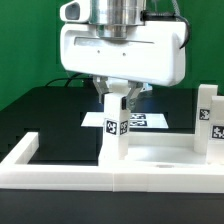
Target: Assemble desk
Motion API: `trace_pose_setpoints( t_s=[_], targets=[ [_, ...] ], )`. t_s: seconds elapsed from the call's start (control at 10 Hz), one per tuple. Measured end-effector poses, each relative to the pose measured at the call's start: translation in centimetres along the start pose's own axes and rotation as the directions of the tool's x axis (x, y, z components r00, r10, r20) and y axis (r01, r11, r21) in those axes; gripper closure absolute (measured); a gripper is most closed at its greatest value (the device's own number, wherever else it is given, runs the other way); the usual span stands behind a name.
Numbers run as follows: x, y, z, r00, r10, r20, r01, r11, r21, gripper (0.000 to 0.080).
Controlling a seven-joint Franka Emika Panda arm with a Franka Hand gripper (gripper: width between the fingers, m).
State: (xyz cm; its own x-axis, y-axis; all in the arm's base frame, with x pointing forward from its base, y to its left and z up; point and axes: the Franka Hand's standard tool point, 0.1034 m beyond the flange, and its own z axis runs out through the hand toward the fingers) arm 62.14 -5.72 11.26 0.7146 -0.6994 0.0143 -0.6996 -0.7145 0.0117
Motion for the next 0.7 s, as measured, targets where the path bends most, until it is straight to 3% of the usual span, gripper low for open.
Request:
trace_pose_setpoints(
  t_s=[0.2,0.3,0.4,0.6,0.7],
  targets=[
    [0.02,-0.03,-0.01,0.988,0.155,-0.001,-0.155,0.988,0.001,0.0512],
    [0.01,-0.04,0.02,0.986,0.169,-0.001,-0.169,0.986,0.001,0.0432],
    [0.00,-0.03,0.04,0.987,0.160,-0.001,-0.160,0.987,0.000,0.0432],
    [-0.38,-0.38,-0.07,0.997,0.083,0.003,-0.083,0.997,-0.009,0.0181],
    [-0.37,-0.44,-0.21,1.000,0.014,0.003,-0.014,1.000,-0.006,0.0159]
  ],
)
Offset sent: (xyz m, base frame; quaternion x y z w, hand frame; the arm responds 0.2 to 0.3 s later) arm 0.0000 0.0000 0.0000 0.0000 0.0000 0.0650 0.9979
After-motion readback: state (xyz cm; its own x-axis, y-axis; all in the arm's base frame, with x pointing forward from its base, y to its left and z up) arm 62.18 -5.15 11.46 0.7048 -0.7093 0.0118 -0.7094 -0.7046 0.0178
